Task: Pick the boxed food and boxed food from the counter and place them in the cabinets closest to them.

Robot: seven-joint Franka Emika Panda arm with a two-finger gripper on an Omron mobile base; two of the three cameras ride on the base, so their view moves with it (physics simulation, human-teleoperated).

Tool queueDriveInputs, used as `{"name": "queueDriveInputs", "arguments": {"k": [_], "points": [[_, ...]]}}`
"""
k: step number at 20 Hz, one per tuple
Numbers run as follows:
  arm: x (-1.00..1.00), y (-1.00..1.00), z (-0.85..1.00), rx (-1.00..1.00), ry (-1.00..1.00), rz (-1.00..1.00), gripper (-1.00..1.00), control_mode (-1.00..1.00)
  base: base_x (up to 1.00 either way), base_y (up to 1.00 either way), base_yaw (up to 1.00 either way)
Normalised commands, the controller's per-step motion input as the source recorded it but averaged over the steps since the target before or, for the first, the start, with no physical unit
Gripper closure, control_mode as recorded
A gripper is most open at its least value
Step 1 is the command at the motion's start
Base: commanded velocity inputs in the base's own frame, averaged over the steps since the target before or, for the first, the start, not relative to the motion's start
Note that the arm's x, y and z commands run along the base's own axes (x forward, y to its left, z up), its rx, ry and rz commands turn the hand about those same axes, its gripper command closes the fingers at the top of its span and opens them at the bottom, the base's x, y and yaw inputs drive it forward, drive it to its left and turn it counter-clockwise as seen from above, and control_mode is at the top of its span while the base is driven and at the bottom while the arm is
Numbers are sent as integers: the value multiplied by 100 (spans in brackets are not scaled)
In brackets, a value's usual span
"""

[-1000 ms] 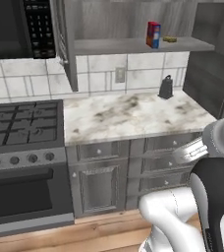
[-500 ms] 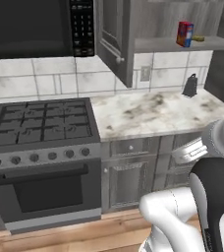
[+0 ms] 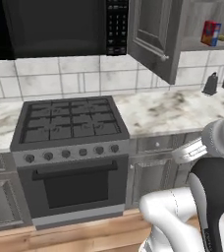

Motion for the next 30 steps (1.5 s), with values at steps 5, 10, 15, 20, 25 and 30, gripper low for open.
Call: {"name": "queueDriveInputs", "arguments": {"k": [5,10,15,20,25,30], "points": [[0,0,0,0,0,0,-100,100,-20,64,0],[0,0,0,0,0,0,-100,100,-32,62,0],[0,0,0,0,0,0,-100,100,-39,61,0],[0,0,0,0,0,0,-100,100,-40,61,0],[0,0,0,0,0,0,-100,100,-31,63,0],[0,0,0,0,0,0,-100,100,-28,65,0]]}}
